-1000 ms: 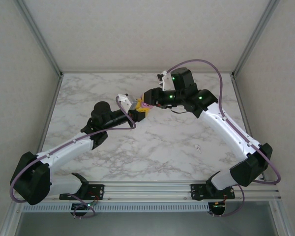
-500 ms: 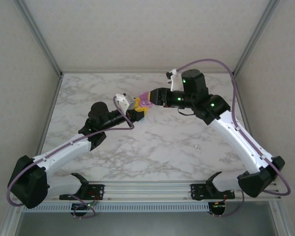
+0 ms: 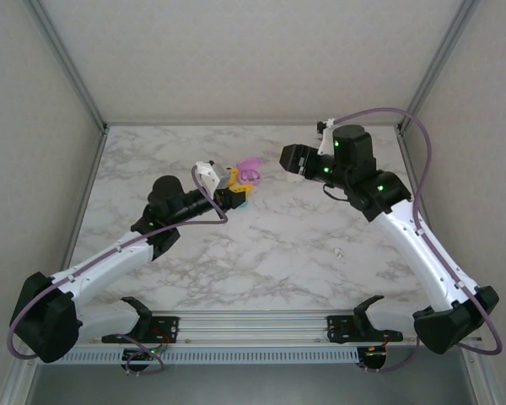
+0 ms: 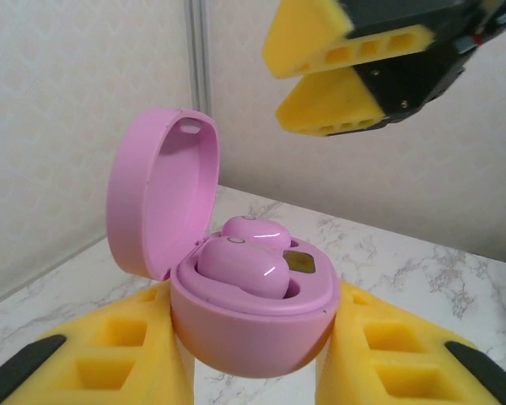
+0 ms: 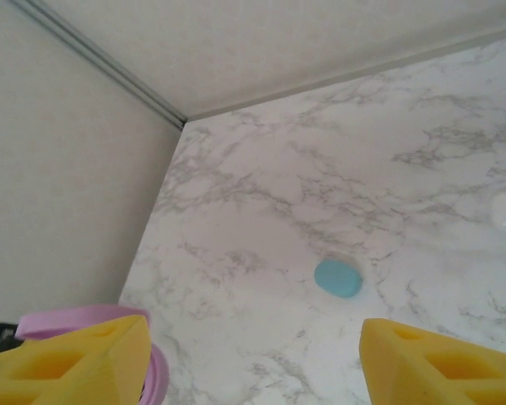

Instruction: Insert wireless bluetooth earbuds into charging case

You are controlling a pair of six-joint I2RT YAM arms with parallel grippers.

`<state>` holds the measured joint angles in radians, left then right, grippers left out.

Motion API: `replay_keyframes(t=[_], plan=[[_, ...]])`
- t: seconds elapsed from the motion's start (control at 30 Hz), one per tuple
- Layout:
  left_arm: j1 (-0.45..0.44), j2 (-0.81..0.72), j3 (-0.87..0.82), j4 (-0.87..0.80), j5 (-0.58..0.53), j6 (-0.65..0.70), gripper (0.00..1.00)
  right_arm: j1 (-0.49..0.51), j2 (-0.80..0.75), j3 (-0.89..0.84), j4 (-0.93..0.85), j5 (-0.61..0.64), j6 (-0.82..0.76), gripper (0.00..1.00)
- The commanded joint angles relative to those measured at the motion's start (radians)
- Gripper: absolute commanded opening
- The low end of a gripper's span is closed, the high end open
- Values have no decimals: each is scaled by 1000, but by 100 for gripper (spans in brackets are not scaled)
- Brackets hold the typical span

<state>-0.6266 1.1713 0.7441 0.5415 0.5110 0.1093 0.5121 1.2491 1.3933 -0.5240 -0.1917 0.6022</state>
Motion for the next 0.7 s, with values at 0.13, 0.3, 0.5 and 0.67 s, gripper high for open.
replay_keyframes(t=[0.13,0.3,0.5,0.67], plan=[[-5,-33,11,-7,17,-17,25,-38,162,127,-27,-223,51,70],[-5,-39,32,-49,30,-6,25,-37,244,218,-55,-313,57,70],[-5,-50,31,-71,22,18,25,-37,317,283,-77,-433,50,70],[-5,-39,38,-56,27,15,25,-28,351,294,-69,-488,54,70]])
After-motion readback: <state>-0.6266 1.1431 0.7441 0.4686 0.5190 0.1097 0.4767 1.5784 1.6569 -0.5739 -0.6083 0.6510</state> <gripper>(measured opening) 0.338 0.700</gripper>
